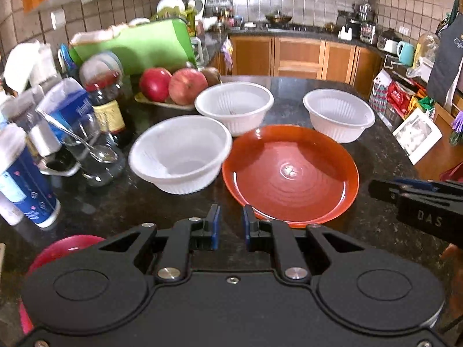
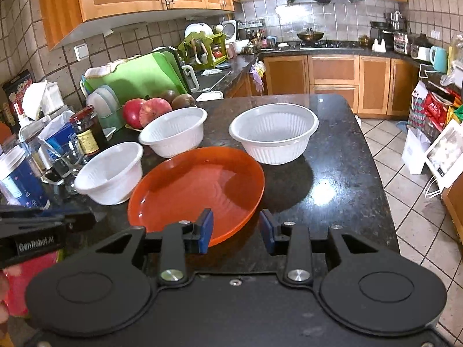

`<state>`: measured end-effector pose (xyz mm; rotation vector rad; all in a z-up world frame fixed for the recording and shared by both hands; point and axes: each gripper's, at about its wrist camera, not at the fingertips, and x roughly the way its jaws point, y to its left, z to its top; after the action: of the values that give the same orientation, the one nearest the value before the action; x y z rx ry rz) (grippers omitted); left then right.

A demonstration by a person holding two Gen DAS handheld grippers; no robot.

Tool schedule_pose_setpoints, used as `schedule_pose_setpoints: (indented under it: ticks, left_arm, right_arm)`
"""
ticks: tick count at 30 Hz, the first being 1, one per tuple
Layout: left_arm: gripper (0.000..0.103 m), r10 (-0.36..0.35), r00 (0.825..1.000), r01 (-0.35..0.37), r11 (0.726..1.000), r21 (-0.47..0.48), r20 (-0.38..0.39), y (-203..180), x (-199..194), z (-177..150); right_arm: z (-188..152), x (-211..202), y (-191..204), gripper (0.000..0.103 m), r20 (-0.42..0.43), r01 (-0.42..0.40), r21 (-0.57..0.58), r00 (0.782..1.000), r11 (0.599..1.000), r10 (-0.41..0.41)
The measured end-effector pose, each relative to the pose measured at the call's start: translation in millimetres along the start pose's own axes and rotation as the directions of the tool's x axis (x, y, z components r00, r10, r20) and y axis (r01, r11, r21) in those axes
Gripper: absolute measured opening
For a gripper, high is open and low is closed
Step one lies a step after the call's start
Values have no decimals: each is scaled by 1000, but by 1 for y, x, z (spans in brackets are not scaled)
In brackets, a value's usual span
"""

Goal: Organize plates and bowls

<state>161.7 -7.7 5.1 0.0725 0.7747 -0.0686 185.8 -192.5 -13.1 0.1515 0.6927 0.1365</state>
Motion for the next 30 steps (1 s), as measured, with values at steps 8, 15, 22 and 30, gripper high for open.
schedule_pose_setpoints:
  ticks: [8, 15, 22, 30]
  left_arm:
    - [21, 48, 999, -49, 998, -48, -10, -6, 23, 9]
    - [21, 72, 995, -76, 994, -77, -62, -5, 45, 11]
    - [21, 93, 992, -103, 989, -111, -87, -1, 48, 10]
    - [21, 129, 987, -139, 985, -101, -100, 0, 64, 16]
  right_arm:
    - [18, 36, -18, 37, -24, -2, -7, 1000, 1000, 2]
    - [30, 66, -24, 37, -52, -18, -31, 999, 999, 16]
    - [37, 82, -29, 37, -66, -41, -37, 997, 998, 39]
    - [38, 94, -30, 37, -84, -47, -54, 996, 997, 42]
